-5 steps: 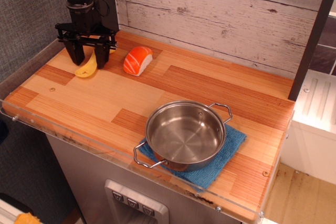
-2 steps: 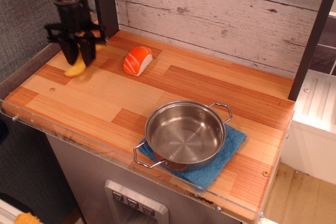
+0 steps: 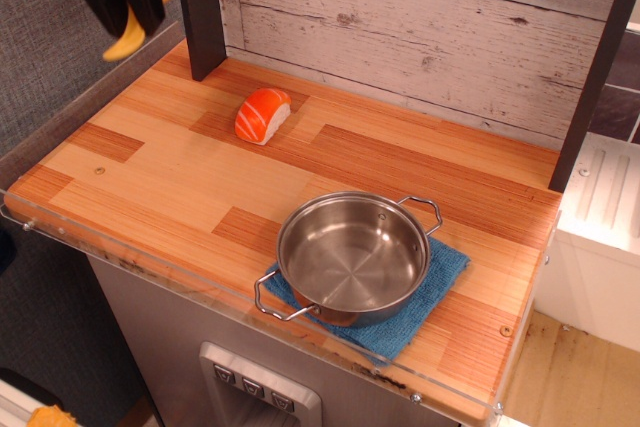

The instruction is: Move the yellow knife near blue cloth.

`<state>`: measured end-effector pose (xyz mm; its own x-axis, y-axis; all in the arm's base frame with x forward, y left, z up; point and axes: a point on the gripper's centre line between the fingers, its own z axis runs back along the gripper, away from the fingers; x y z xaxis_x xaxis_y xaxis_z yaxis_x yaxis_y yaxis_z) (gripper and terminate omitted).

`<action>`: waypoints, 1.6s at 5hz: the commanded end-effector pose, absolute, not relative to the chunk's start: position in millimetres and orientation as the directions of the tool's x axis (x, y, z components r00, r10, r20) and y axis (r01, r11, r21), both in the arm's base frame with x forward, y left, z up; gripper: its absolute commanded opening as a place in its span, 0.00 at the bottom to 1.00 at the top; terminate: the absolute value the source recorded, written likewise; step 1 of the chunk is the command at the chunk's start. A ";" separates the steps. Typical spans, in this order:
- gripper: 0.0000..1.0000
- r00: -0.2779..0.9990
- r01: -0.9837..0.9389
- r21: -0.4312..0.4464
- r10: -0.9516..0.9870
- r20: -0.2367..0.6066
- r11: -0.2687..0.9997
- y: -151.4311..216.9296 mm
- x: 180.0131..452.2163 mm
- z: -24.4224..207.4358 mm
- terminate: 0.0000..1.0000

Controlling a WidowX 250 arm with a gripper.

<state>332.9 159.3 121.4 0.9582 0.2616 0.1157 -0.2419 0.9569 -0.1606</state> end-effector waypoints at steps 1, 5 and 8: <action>0.00 0.984 -0.029 -0.104 0.047 0.173 0.994 65.1 338.0 132.8 0.00; 0.00 0.988 -0.099 -0.084 0.108 0.110 0.991 -4.5 372.3 50.4 0.00; 1.00 0.987 -0.043 -0.042 0.049 0.153 0.998 -2.6 370.0 24.8 0.00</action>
